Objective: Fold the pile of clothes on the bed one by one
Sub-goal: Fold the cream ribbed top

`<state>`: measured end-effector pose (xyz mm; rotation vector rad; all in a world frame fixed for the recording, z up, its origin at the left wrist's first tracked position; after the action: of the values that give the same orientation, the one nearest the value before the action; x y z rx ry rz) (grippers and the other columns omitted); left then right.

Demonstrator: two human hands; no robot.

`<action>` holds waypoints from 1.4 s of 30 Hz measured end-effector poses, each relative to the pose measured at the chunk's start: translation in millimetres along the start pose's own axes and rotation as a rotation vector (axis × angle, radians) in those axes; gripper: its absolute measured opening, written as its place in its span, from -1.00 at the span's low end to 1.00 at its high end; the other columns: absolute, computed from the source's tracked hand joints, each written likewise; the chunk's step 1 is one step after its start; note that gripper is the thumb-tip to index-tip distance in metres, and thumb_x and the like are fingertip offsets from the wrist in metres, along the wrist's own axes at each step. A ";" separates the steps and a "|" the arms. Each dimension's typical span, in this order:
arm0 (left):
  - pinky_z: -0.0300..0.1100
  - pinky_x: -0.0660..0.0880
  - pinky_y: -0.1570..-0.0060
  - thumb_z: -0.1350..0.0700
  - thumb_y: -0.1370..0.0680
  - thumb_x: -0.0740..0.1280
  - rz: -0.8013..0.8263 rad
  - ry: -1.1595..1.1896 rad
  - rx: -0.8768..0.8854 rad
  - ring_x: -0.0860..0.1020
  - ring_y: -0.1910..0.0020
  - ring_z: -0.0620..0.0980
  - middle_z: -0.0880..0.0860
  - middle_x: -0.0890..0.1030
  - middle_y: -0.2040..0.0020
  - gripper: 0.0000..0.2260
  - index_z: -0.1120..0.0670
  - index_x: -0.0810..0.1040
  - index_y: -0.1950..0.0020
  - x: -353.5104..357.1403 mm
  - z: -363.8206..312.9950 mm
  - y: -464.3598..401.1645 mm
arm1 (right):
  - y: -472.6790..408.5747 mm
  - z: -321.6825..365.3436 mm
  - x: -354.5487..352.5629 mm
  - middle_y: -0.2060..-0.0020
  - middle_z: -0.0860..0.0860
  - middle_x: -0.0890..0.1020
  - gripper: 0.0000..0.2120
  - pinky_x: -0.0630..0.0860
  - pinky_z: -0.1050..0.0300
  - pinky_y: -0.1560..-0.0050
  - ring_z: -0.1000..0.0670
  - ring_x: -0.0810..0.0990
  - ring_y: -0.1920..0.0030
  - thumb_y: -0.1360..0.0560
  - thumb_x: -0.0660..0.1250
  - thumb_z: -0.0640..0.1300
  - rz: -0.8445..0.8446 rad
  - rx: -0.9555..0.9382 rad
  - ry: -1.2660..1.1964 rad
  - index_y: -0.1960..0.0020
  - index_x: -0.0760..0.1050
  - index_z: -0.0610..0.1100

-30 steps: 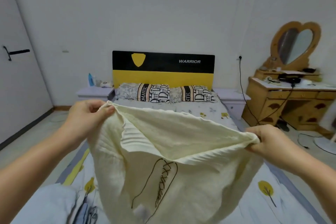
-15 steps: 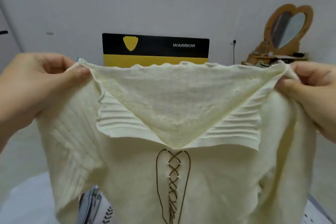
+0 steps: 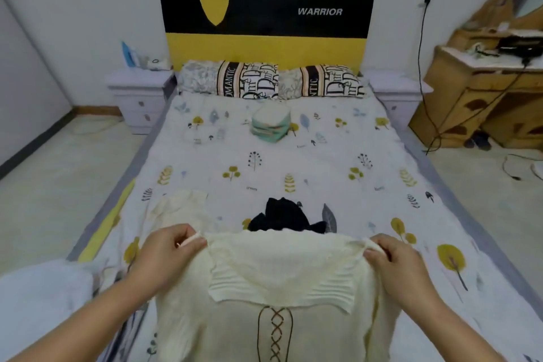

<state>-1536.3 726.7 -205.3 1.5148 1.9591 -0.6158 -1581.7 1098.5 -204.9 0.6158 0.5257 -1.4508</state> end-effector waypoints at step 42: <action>0.12 0.37 0.04 0.22 -0.54 0.21 -0.264 -0.559 -0.415 0.46 -0.03 0.35 0.37 0.48 -0.09 -0.77 0.28 0.41 -0.16 174.8 238.5 -168.4 | -255.2 -261.9 174.2 -0.23 -0.35 0.41 -0.58 0.30 -0.19 -0.19 -0.33 0.35 -0.24 -0.56 0.22 -0.09 0.004 0.227 0.560 -0.36 0.30 -0.25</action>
<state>-1692.7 647.6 -497.0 0.7374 1.7109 -0.6109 -1816.1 1140.1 -532.7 1.2186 0.7959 -1.3368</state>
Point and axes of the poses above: each hand's wrist, its own y-axis away from the middle knuckle, its own x-axis out of the palm, z = x × y, the point moved 8 cm from there along -y, towards the middle knuckle
